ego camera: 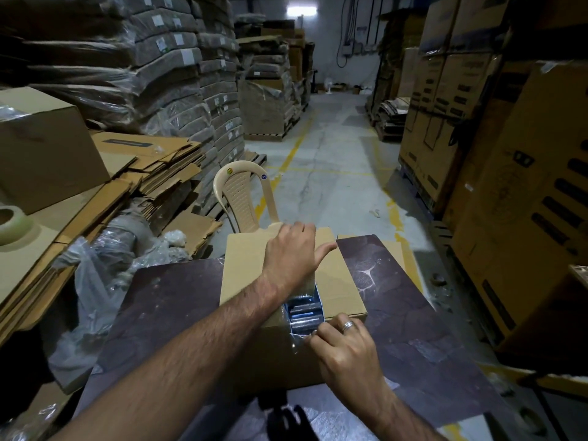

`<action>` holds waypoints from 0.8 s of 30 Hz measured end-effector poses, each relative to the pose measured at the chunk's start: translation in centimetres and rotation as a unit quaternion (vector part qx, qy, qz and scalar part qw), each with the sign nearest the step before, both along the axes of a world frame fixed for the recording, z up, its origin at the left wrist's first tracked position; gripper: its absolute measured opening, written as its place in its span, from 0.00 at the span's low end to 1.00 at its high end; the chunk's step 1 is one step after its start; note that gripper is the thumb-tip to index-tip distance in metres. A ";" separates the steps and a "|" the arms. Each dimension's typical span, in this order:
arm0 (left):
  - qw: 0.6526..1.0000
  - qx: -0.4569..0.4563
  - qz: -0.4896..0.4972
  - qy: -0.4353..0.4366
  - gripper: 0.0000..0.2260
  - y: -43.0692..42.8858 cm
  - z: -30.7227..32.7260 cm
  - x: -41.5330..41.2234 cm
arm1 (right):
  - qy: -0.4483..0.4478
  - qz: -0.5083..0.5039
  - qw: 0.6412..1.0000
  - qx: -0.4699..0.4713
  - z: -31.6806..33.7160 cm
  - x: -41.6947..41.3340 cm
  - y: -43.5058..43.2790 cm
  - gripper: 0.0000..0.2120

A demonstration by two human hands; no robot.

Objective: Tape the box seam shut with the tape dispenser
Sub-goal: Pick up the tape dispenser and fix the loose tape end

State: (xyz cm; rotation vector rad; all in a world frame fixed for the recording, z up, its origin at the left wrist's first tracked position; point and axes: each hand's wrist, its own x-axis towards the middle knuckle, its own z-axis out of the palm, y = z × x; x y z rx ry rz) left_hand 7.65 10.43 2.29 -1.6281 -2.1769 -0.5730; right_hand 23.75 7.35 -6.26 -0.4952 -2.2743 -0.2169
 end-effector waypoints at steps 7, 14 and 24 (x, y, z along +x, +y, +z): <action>0.996 -0.051 -0.021 -0.065 0.36 -1.6 -2.5 -0.1 | 0.023 -0.002 1.000 -0.010 0.1 -0.8 -0.3 0.10; 0.997 -0.036 -0.026 -0.064 0.17 -0.2 -1.3 -2.1 | 0.006 0.007 0.999 -0.042 0.4 -2.9 0.0 0.07; 0.998 -0.050 -0.010 -0.043 0.22 0.2 -2.2 -1.6 | 0.000 -0.007 0.999 -0.046 0.0 -2.5 -0.1 0.08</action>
